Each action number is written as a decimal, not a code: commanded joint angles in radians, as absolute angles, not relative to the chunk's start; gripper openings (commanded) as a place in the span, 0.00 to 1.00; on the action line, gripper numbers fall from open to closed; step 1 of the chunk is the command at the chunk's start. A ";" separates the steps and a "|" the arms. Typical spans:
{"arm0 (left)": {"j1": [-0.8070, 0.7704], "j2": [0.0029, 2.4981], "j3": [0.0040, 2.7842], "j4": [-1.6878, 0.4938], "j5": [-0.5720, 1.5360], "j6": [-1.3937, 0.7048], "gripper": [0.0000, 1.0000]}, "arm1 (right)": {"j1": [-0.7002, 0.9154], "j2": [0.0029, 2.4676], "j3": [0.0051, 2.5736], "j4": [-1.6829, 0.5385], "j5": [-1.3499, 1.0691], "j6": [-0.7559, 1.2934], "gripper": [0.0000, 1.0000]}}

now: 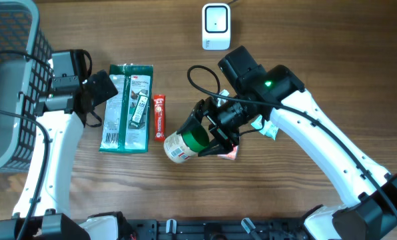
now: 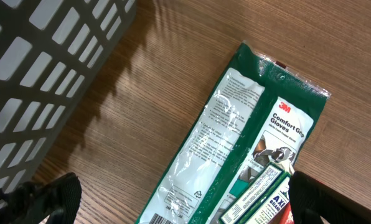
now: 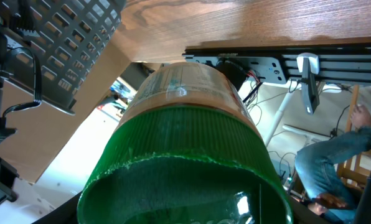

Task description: Scan the item barcode

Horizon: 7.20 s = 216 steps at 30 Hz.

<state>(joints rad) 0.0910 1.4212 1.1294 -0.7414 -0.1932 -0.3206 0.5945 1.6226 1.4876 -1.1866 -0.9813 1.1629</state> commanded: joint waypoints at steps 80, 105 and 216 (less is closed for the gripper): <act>0.095 1.416 1.132 -0.741 -0.192 -0.330 1.00 | 0.594 1.595 1.499 -1.054 -1.070 1.242 0.05; 0.095 1.416 1.132 -0.741 -0.192 -0.330 1.00 | 0.594 1.595 1.499 -1.034 -1.085 1.242 0.05; 0.095 1.416 1.132 -0.741 -0.192 -0.330 1.00 | 0.411 2.120 1.988 -0.390 0.449 0.119 0.04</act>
<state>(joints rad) 0.0910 1.4216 1.1294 -0.7414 -0.1932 -0.3206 0.4324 2.3157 1.9778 -0.3321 0.4095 0.0715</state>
